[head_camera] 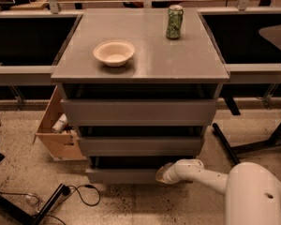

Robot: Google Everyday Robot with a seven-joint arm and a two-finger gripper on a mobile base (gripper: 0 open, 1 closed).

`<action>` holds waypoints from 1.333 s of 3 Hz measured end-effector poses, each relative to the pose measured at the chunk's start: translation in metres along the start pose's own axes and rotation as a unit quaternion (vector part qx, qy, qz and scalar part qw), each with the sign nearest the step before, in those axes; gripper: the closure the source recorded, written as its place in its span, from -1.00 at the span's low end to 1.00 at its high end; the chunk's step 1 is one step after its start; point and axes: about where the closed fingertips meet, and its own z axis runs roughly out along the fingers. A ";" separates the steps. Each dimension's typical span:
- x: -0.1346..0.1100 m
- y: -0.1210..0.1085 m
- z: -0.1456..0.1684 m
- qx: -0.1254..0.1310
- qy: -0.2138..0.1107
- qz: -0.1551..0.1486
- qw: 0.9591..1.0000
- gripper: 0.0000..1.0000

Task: Close bottom drawer

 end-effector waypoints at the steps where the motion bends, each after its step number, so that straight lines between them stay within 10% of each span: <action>1: 0.000 0.000 0.000 0.000 0.000 0.000 1.000 -0.31; 2: 0.000 0.000 0.000 0.000 0.000 0.000 1.000 -0.78; 4: 0.000 0.000 0.000 0.000 0.000 0.000 1.000 -1.00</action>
Offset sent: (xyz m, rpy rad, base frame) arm 0.0000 0.0000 0.0000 0.0000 0.0000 0.0000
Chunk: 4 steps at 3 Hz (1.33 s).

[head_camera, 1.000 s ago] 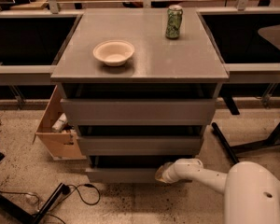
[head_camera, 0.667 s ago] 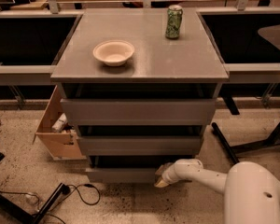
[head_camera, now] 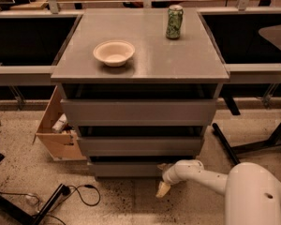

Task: Close bottom drawer

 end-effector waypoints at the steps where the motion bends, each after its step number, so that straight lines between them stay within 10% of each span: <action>1: 0.000 0.000 0.000 0.000 0.000 0.000 1.000 -0.62; 3: -0.016 0.009 -0.033 -0.011 0.052 -0.087 0.995 0.31; 4: -0.015 0.007 -0.092 -0.031 0.131 -0.154 0.979 0.78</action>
Offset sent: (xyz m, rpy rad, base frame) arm -0.0167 0.0052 0.0320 -0.0888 -0.0702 0.0915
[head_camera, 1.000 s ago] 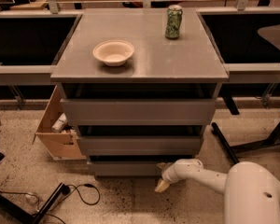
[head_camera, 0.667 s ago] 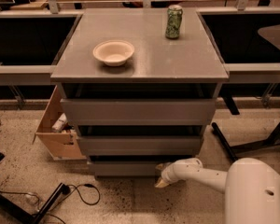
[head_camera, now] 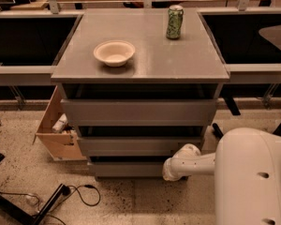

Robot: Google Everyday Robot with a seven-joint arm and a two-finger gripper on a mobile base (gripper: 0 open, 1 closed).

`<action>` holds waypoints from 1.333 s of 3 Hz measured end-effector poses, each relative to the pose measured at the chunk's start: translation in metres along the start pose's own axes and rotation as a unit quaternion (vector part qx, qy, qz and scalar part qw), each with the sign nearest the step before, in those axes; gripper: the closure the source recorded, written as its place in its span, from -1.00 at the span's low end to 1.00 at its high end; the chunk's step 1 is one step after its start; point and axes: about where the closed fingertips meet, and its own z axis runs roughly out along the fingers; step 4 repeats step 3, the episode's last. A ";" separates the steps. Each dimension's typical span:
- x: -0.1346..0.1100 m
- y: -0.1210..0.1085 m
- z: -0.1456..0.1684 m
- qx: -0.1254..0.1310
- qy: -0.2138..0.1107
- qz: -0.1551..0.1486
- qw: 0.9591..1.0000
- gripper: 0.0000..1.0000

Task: Close bottom drawer

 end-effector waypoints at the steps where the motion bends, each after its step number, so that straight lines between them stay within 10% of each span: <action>1: -0.003 0.024 -0.096 -0.013 0.084 -0.043 0.995 1.00; 2: 0.009 0.049 -0.183 0.034 0.142 -0.045 0.988 1.00; 3: 0.029 0.093 -0.250 0.080 0.213 -0.047 0.973 0.62; 4: 0.029 0.093 -0.250 0.080 0.213 -0.047 0.973 0.62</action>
Offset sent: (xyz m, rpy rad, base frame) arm -0.2654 -0.0524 0.2594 -0.1135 -0.1715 -0.7382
